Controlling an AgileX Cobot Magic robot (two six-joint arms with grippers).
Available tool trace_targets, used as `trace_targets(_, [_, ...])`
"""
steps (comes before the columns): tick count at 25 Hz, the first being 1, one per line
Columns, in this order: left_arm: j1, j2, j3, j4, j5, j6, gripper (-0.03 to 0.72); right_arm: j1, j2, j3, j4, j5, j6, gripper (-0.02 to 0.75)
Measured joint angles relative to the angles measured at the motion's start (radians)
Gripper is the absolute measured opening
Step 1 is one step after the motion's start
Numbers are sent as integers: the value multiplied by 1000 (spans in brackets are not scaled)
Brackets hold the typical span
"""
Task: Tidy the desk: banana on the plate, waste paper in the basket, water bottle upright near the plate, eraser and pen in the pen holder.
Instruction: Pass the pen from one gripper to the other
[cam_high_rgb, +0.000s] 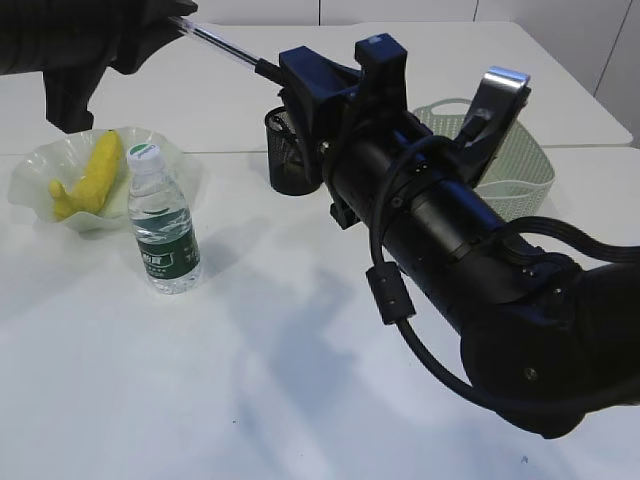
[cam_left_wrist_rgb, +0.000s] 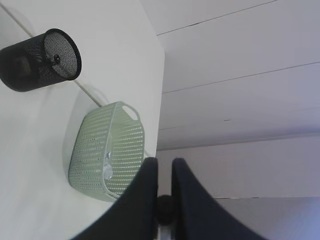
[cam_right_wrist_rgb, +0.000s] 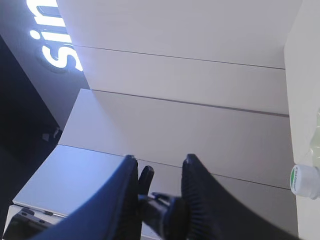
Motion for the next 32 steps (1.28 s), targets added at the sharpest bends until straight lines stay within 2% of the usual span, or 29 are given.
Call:
trace_targets(9, [0,1,0,2,15,-7,22,0,0,-2,42,-33,21,61])
trace_targets(17, [0,1,0,100,17,-16,50,0,0,-2,44,-43,27,52])
trace_targets(25, [0,1,2,248,26,-7,169,0,0,-7,44,-46,26,51])
trace_targets(32, [0,1,2,444,50,-7,351,0,0,-7,44,-38,22,51])
